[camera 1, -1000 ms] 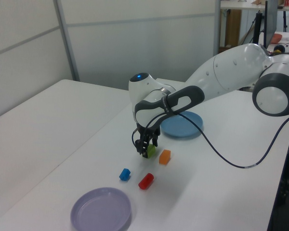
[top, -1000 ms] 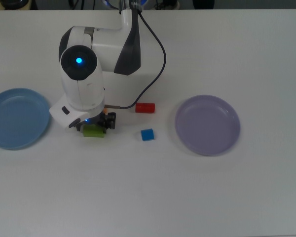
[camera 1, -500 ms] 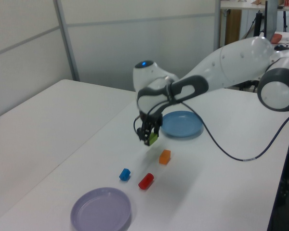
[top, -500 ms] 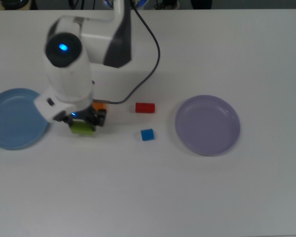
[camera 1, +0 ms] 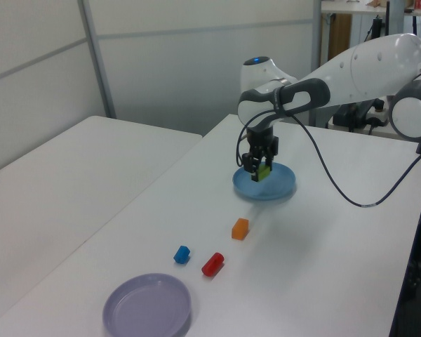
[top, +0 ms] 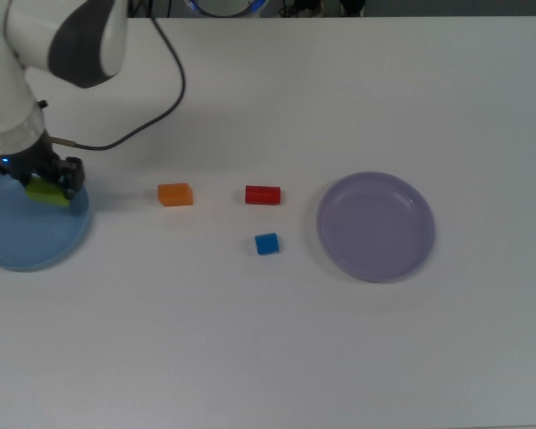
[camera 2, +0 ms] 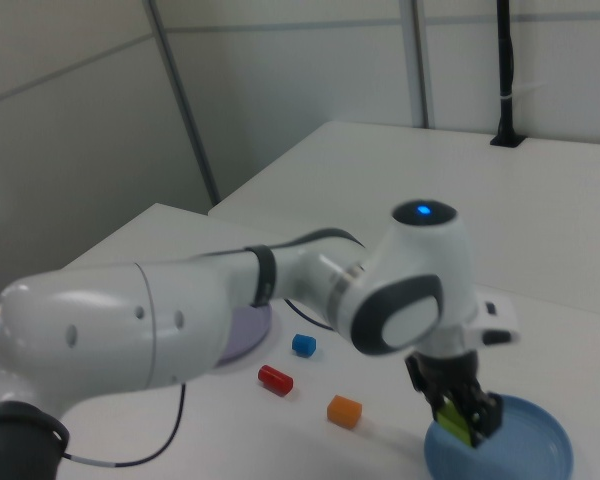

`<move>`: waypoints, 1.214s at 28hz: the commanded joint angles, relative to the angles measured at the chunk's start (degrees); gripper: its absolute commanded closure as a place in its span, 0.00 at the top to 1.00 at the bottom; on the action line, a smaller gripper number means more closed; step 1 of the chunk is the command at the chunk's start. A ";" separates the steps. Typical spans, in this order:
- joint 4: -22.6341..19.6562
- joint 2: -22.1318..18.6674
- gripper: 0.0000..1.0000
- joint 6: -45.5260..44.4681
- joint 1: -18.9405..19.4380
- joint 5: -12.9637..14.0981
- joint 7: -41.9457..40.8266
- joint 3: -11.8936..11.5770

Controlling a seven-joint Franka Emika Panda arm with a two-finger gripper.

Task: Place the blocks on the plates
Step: 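Carry the green block to the light blue plate and release, then move the open gripper over the orange block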

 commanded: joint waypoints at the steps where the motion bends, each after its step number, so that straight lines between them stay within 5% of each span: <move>1: -0.41 1.89 0.22 3.92 -1.43 1.29 -1.65 0.16; 5: -0.50 2.24 0.27 5.07 -1.43 1.12 -1.65 0.16; 9: -0.50 2.51 0.48 4.98 -1.17 0.94 -1.56 0.16; 11: -0.50 2.51 0.76 4.98 -1.08 0.94 -1.39 0.16; 15: -0.58 2.42 1.00 4.98 -0.82 0.33 -1.12 0.25; 24: -0.41 0.31 1.00 4.45 -0.29 0.85 -0.94 1.04; 34: -1.11 -0.48 1.00 -3.19 7.97 1.12 -2.53 2.27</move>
